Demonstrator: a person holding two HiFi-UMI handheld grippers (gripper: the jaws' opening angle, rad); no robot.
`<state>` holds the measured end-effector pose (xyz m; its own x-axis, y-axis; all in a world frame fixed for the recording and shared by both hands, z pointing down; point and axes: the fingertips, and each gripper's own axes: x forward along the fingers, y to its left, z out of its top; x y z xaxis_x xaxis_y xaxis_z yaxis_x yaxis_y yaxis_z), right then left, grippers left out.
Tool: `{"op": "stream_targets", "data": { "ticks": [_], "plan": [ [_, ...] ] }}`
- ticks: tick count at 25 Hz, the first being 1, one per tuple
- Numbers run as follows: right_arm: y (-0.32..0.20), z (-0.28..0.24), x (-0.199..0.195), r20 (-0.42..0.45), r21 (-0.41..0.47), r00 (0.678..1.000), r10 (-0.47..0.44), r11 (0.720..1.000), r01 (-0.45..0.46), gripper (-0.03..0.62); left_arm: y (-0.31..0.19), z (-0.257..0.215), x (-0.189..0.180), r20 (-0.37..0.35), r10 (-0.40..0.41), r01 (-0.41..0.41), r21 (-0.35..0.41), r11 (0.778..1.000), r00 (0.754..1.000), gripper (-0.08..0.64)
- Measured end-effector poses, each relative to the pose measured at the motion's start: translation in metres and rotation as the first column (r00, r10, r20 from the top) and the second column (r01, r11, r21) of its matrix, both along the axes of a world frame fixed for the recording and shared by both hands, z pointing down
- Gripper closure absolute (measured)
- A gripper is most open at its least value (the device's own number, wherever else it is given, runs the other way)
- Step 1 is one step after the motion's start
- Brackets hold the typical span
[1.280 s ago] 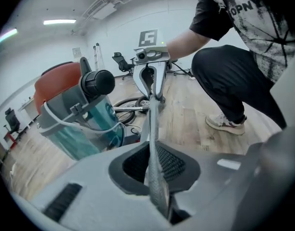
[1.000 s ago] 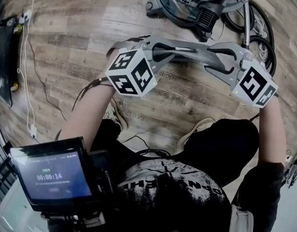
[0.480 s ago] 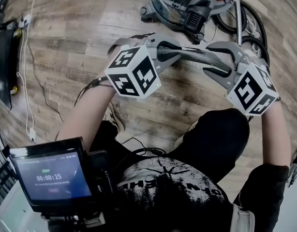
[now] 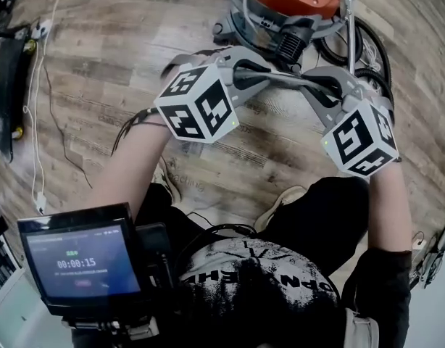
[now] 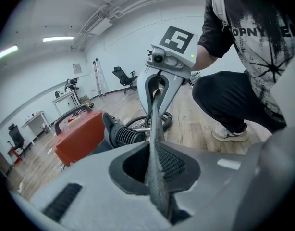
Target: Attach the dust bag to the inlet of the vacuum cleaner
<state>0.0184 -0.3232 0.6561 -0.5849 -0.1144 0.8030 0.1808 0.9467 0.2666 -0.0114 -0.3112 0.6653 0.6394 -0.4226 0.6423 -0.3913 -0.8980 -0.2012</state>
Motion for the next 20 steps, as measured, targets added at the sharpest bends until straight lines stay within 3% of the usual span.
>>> {"op": "stream_targets", "data": {
  "ticks": [7,12,20],
  "plan": [
    [-0.009,-0.02,-0.011,0.072,-0.01,0.989,0.132,0.991,-0.131,0.561,-0.016,-0.023,-0.014,0.027,0.015,-0.017,0.047,0.999,1.0,0.522],
    [-0.001,-0.019,-0.008,0.026,0.003,0.994,0.109,0.994,-0.109,0.561,-0.01,-0.022,-0.011,0.058,0.044,-0.047,0.051,0.998,0.997,0.52],
    [0.0,-0.03,-0.007,0.059,0.024,0.991,0.123,0.992,-0.124,0.561,-0.008,-0.033,-0.009,0.049,0.043,-0.046,0.07,0.996,0.998,0.52]
  ]
}}
